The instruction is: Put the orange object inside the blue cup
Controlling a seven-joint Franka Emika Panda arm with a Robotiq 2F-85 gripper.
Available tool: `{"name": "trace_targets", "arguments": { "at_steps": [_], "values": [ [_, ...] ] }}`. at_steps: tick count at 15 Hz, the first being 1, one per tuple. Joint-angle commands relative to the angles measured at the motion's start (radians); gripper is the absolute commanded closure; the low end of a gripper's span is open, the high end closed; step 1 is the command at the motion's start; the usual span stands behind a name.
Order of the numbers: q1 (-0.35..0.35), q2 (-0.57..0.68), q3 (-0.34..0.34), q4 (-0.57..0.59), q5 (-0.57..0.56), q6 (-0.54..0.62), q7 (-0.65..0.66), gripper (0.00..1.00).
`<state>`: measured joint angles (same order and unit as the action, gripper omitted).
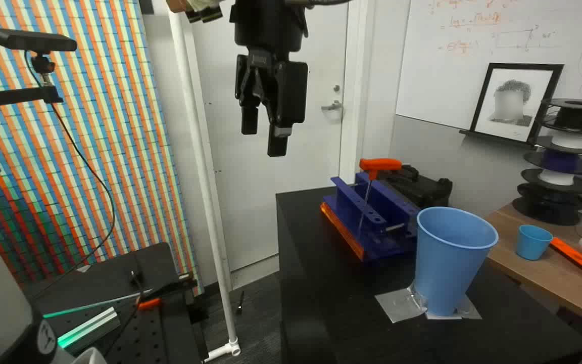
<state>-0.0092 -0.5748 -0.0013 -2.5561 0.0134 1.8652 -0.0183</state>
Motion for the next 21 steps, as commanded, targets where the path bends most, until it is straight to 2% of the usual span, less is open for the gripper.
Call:
{"name": "trace_targets", "arguments": {
  "at_steps": [1, 17, 21],
  "values": [
    [0.003, 0.000, -0.003, 0.003, -0.002, -0.002, 0.001, 0.00],
    [0.003, -0.001, -0.003, 0.005, -0.002, -0.002, 0.001, 0.00],
    [-0.015, 0.100, 0.032, 0.114, -0.056, 0.057, 0.076, 0.00]
  ]
}}
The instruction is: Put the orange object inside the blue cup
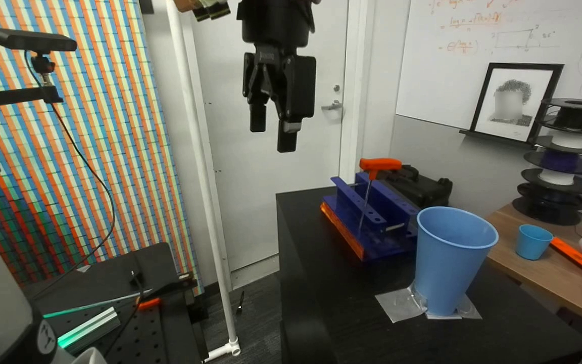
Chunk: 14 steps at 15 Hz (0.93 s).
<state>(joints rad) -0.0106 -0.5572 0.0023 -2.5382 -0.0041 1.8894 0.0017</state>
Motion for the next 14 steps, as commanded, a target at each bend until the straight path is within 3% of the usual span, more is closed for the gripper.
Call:
{"name": "trace_targets", "arguments": {
  "at_steps": [1, 7, 14],
  "values": [
    [-0.017, 0.111, 0.037, 0.127, -0.063, 0.063, 0.076, 0.00],
    [-0.026, 0.336, 0.045, 0.288, -0.140, 0.258, 0.176, 0.00],
    [-0.003, 0.549, 0.034, 0.348, -0.178, 0.434, 0.234, 0.00]
  ]
}}
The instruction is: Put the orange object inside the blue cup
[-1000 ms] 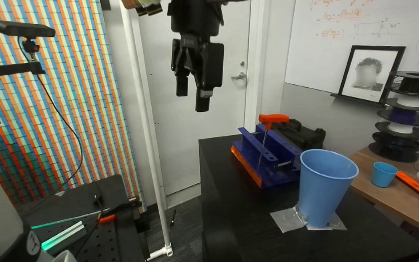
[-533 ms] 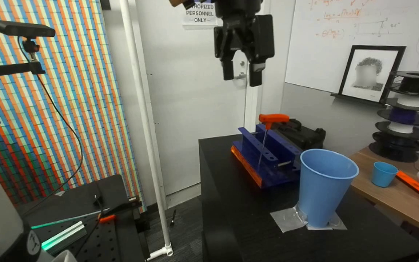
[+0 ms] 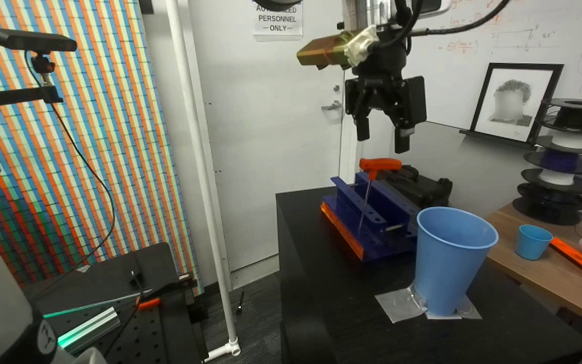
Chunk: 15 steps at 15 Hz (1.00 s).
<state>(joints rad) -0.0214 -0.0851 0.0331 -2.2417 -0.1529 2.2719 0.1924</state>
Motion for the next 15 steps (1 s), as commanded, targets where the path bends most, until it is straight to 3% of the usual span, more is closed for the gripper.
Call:
{"name": "trace_targets", "arguments": {
  "at_steps": [1, 3, 4, 6, 14, 15],
  "values": [
    [0.013, 0.097, 0.002, 0.056, -0.027, 0.065, 0.048, 0.00],
    [0.024, 0.122, 0.001, 0.059, 0.003, 0.071, 0.043, 0.01],
    [0.029, 0.131, 0.001, 0.060, 0.009, 0.071, 0.044, 0.26],
    [0.039, 0.138, 0.001, 0.051, 0.011, 0.088, 0.046, 0.30],
    [0.044, 0.121, -0.005, 0.035, 0.038, 0.072, 0.017, 0.94],
    [0.043, 0.115, -0.006, 0.034, 0.035, 0.071, 0.018, 0.95]
  ]
}}
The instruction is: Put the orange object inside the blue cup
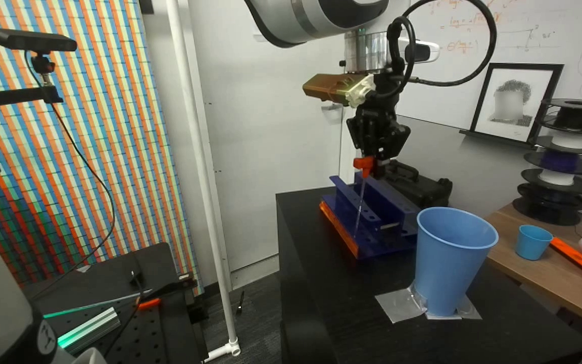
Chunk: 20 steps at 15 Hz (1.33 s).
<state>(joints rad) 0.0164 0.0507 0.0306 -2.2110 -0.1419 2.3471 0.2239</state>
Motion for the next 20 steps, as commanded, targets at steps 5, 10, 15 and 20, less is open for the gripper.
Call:
{"name": "trace_targets", "arguments": {
  "at_steps": [5, 10, 15, 20],
  "values": [
    [0.007, -0.107, -0.001, -0.012, 0.021, -0.031, -0.029, 0.91],
    [0.004, -0.257, 0.008, -0.018, 0.005, -0.092, -0.042, 0.91],
    [-0.055, -0.393, 0.004, -0.017, -0.100, -0.153, -0.006, 0.91],
    [-0.135, -0.355, -0.041, -0.036, -0.152, -0.118, -0.005, 0.92]
  ]
}}
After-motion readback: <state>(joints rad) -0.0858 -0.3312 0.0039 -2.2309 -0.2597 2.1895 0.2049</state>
